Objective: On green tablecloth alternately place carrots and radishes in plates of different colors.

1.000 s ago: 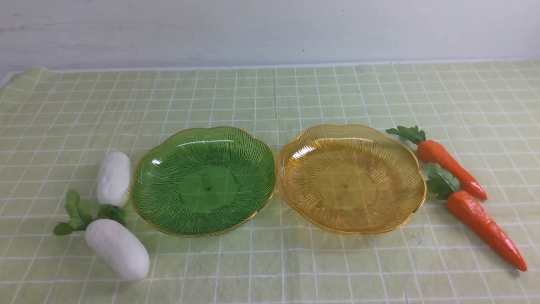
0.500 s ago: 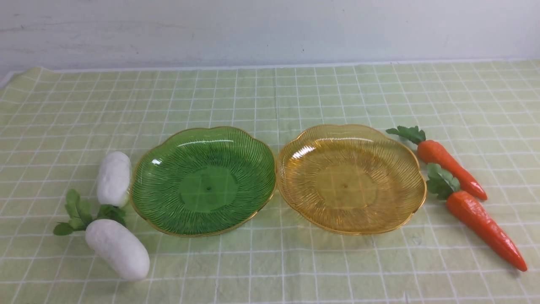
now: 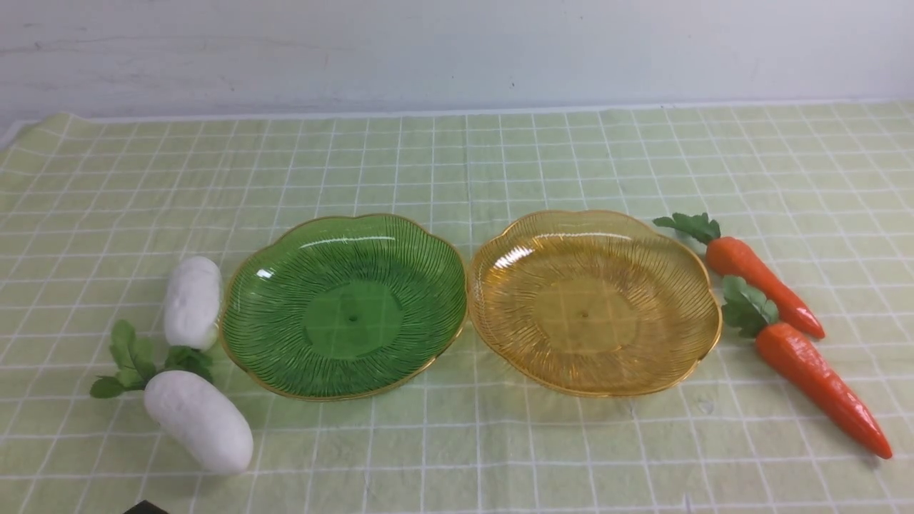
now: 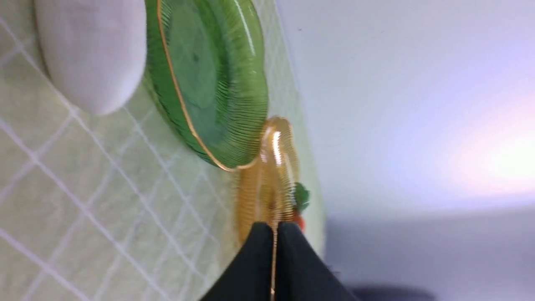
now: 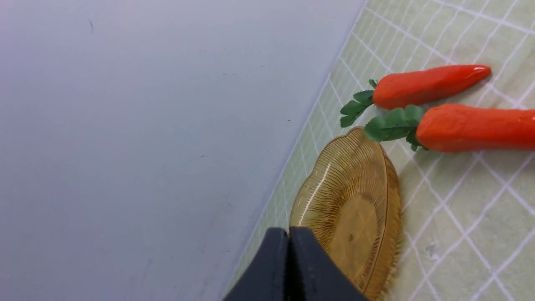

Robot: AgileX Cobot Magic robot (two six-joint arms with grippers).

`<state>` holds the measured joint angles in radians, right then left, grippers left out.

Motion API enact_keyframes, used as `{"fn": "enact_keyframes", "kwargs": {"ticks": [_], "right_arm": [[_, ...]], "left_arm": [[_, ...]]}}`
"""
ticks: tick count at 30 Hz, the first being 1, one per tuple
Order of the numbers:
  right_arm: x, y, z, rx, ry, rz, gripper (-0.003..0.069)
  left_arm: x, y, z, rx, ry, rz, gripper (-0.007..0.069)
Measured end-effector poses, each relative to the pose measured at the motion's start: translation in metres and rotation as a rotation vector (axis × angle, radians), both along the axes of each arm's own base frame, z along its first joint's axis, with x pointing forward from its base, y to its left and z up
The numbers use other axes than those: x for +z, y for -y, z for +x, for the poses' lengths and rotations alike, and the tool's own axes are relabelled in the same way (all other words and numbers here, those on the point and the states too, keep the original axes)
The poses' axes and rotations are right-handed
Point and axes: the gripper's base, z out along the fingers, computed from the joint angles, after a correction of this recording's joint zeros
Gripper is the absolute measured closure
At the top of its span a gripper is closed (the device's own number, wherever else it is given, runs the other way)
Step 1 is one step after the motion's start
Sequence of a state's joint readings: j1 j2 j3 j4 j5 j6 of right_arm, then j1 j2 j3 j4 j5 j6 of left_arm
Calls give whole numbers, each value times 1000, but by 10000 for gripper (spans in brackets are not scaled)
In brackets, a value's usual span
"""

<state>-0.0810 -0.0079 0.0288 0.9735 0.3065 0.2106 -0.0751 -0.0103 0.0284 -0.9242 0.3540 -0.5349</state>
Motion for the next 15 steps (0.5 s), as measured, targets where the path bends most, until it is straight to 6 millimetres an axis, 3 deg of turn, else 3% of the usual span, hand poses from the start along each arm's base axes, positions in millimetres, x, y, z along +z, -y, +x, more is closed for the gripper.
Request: {"fn": "enact_keyframes", "kwargs": {"ticks": [3,6,9,15], "right_arm": [[0,-1,0,10,2,38,669],[1,-6,-1,60,-8,121,669],[7,-9,-2,97,22,39,669],[88,-4,-15,2,305,-464,669]], "left_arm": [[3,-1,1,15,14,-43,632],[1,2,-1,-42,43,87,632],[1,7,-3,-109,76,179,632],[41,12,-3,-197,179,361,632]]}}
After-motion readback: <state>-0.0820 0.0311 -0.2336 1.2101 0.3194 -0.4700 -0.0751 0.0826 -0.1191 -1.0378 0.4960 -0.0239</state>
